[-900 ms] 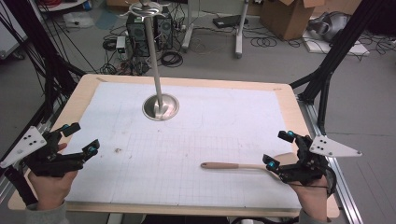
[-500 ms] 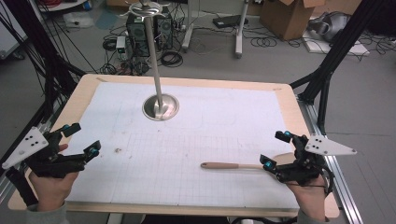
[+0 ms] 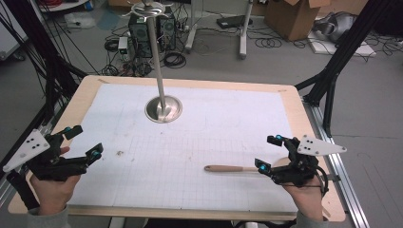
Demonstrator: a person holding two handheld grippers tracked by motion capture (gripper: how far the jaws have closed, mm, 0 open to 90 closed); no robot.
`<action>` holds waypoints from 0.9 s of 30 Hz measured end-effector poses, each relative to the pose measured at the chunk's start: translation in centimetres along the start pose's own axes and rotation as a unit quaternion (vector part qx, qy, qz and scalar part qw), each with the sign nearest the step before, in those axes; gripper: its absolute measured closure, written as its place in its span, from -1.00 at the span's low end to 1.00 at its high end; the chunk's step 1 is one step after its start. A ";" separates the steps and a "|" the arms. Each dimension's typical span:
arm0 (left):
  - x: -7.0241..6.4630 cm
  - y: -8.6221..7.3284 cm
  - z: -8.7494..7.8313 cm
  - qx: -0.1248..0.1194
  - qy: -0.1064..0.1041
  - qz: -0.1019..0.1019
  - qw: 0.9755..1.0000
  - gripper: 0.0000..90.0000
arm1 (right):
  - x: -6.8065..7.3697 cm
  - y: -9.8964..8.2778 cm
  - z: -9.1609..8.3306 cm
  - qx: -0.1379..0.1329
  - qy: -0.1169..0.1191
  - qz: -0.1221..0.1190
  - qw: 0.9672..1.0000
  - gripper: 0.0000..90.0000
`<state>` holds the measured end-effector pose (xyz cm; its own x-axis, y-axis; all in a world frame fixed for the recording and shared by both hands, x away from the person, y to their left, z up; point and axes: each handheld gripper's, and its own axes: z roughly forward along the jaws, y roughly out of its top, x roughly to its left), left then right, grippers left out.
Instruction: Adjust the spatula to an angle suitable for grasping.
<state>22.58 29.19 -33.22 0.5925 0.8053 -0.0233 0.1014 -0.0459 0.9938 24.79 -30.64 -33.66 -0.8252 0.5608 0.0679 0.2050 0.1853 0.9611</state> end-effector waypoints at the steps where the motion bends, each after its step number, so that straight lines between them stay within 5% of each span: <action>1: 0.0 0.0 0.0 0.000 0.000 0.000 1.000 -0.78 | 0.0 0.0 0.1 0.003 0.006 -0.001 1.000 -0.61; 27: -0.3 -0.1 -0.1 -0.001 0.000 0.005 1.000 -0.78 | 0.0 -1.5 2.9 0.066 0.041 -0.018 0.997 0.16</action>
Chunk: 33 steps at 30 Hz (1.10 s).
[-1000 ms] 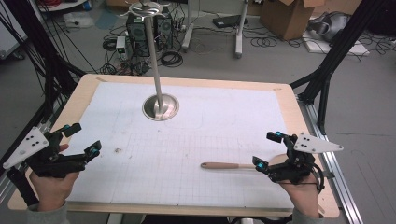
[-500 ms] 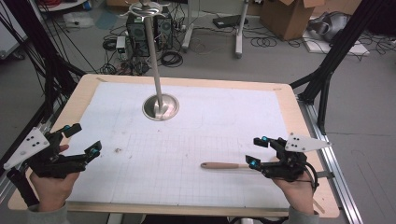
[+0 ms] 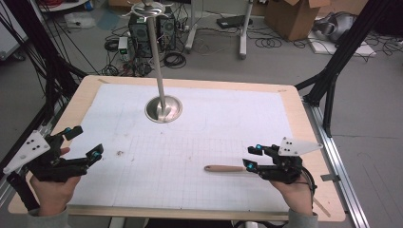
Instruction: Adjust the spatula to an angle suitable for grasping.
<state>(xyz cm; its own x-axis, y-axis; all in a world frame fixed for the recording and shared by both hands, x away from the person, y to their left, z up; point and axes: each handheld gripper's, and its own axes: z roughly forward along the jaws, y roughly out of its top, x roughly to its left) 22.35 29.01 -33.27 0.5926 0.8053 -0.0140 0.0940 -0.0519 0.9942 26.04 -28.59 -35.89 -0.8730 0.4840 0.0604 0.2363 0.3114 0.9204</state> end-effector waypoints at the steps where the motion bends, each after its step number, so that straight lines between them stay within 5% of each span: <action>1: 0.0 0.0 0.0 0.000 0.000 0.000 1.000 -0.78 | 0.0 0.0 0.1 0.000 -0.002 -0.003 1.000 0.19; 12: 0.0 -0.1 0.0 0.002 0.000 0.000 1.000 -0.78 | 0.0 -0.6 1.5 0.016 -0.001 -0.018 1.000 0.57; 33: -0.1 -0.1 0.1 0.003 -0.001 0.000 1.000 -0.78 | -0.1 -1.5 3.7 0.039 0.017 -0.018 0.999 0.99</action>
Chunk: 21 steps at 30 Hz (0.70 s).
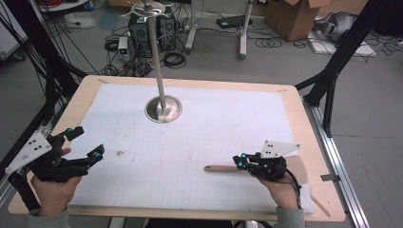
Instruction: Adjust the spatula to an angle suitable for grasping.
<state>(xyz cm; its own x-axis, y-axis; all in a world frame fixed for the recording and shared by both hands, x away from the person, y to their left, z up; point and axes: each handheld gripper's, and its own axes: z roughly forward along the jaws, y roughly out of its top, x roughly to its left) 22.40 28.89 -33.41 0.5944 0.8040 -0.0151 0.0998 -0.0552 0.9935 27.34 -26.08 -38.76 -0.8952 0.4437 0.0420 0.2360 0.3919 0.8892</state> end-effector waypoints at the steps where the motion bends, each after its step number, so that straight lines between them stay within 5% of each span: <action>1: 0.0 0.0 0.0 0.000 0.000 0.000 1.000 -0.78 | 0.0 0.0 0.2 0.002 0.000 -0.001 1.000 0.99; 21: 0.0 0.0 0.1 0.001 0.000 -0.001 1.000 -0.78 | -0.1 -1.1 4.1 0.057 0.044 0.016 0.997 0.99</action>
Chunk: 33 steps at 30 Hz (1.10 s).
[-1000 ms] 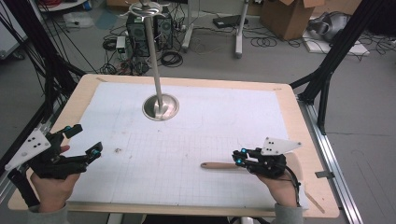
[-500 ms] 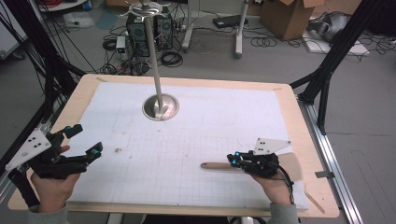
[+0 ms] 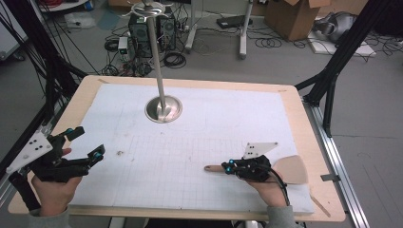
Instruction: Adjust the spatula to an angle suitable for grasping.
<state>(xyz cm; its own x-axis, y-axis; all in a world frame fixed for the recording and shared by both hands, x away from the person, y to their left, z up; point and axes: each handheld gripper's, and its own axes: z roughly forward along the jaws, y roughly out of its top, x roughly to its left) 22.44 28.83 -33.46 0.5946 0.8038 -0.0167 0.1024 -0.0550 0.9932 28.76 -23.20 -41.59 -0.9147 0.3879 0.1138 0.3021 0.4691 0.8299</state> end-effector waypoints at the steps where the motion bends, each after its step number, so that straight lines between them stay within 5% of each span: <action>1: 0.0 0.0 0.0 0.000 0.000 0.000 1.000 -0.78 | 0.0 -0.1 0.2 0.005 0.003 0.005 1.000 0.99; 33: -0.1 -0.1 0.1 0.005 -0.001 0.000 1.000 -0.78 | -0.5 -1.1 2.7 0.073 0.017 0.011 0.997 0.99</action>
<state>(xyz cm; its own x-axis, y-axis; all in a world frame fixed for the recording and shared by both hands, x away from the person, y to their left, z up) 22.51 28.69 -33.56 0.5962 0.8027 -0.0170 0.1099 -0.0606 0.9921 29.58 -21.77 -44.07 -0.9148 0.3743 0.1517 0.3564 0.5713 0.7393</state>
